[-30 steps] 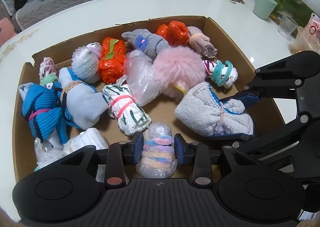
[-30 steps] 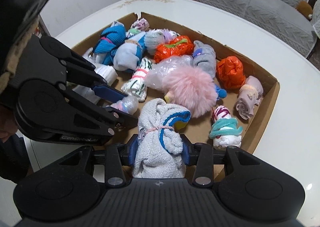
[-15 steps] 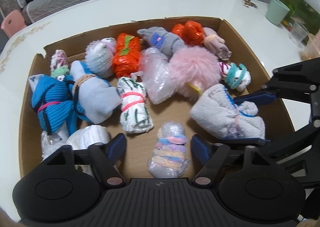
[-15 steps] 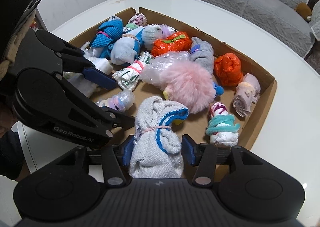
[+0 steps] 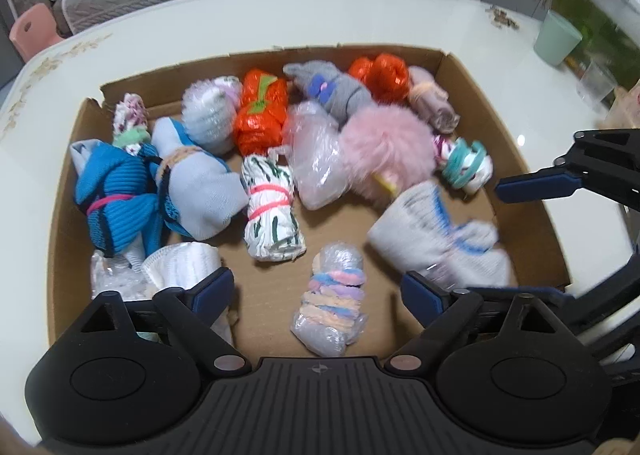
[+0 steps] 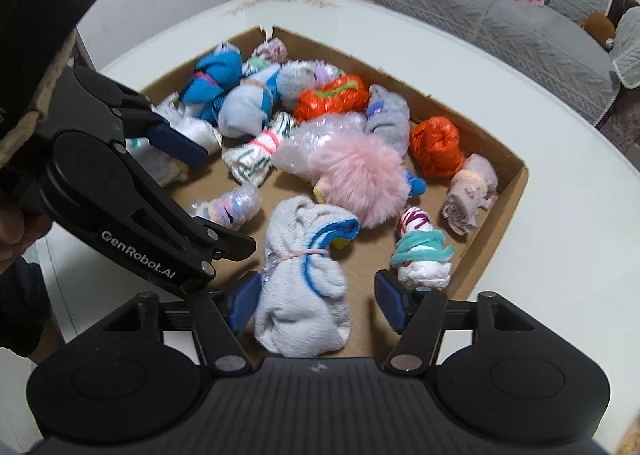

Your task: Organize objects

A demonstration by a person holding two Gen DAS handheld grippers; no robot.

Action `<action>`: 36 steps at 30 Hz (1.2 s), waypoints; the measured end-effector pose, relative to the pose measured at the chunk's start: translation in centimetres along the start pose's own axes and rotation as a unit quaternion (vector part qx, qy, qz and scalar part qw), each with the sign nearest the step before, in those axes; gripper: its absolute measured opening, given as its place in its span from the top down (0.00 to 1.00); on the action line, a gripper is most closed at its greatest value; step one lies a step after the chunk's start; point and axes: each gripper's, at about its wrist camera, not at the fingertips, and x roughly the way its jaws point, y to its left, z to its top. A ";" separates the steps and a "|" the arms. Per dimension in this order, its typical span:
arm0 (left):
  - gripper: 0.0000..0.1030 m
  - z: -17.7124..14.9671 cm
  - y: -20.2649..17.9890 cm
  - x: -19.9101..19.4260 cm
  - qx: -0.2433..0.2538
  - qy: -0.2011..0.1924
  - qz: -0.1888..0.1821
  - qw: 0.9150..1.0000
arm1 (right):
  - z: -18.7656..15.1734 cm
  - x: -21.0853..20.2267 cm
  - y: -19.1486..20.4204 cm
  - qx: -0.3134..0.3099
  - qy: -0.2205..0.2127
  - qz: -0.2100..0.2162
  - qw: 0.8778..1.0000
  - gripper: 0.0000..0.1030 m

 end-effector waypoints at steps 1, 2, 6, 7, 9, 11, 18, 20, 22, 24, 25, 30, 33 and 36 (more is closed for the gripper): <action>0.02 0.0 -0.1 -0.4 -0.001 -0.004 0.006 1.000 | -0.1 -0.5 -0.1 0.001 -0.006 0.002 1.000 0.29; 0.01 -0.1 -0.1 -0.9 -0.001 -0.008 0.010 1.000 | -0.1 -1.0 -0.1 0.001 -0.013 0.003 1.000 0.27; 0.01 0.3 -0.4 -2.4 -0.013 -0.014 0.022 1.000 | -0.1 -2.5 -0.4 0.011 -0.037 0.002 0.999 0.18; 0.01 0.4 -0.4 -2.7 -0.012 -0.017 0.026 0.999 | -0.1 -2.8 -0.6 0.014 -0.042 0.002 0.999 0.16; 0.01 0.7 -0.6 -3.4 -0.009 -0.020 0.030 0.999 | -0.1 -3.4 -0.9 0.023 -0.053 -0.001 0.998 0.12; 0.01 1.0 -0.5 -4.1 -0.008 -0.027 0.027 0.999 | -0.1 -3.6 -1.4 0.032 -0.061 -0.012 0.998 0.07; 0.01 1.8 0.7 -5.4 0.018 -0.001 0.013 1.000 | 0.7 -2.8 -1.7 0.054 -0.064 -0.023 0.996 0.04; 0.01 2.0 0.9 -5.6 0.041 0.018 0.019 0.999 | 1.1 -2.3 -1.5 0.059 -0.062 -0.019 0.996 0.01; 0.01 1.9 1.3 -5.9 0.057 0.030 0.019 0.998 | 1.4 -2.1 -1.2 0.064 -0.060 -0.017 0.996 0.01; 0.01 1.7 1.9 -6.4 0.056 0.030 0.016 0.998 | 1.5 -2.1 -0.8 0.063 -0.061 -0.019 0.996 0.01; 0.01 1.6 2.2 -6.5 0.054 0.031 0.013 0.998 | 1.5 -2.1 -0.8 0.065 -0.061 -0.020 0.996 0.01; 0.01 1.3 3.3 -6.4 0.048 0.014 0.008 0.999 | 1.4 -1.8 -1.0 0.072 -0.057 -0.037 0.995 0.01; 0.01 1.4 3.1 -6.0 0.058 0.000 0.029 0.998 | 1.4 -1.7 -1.3 0.076 -0.058 -0.038 0.995 0.01; 0.01 1.8 3.3 -6.2 0.052 -0.017 0.030 0.998 | 1.6 -1.6 -1.1 0.070 -0.060 -0.035 0.995 0.01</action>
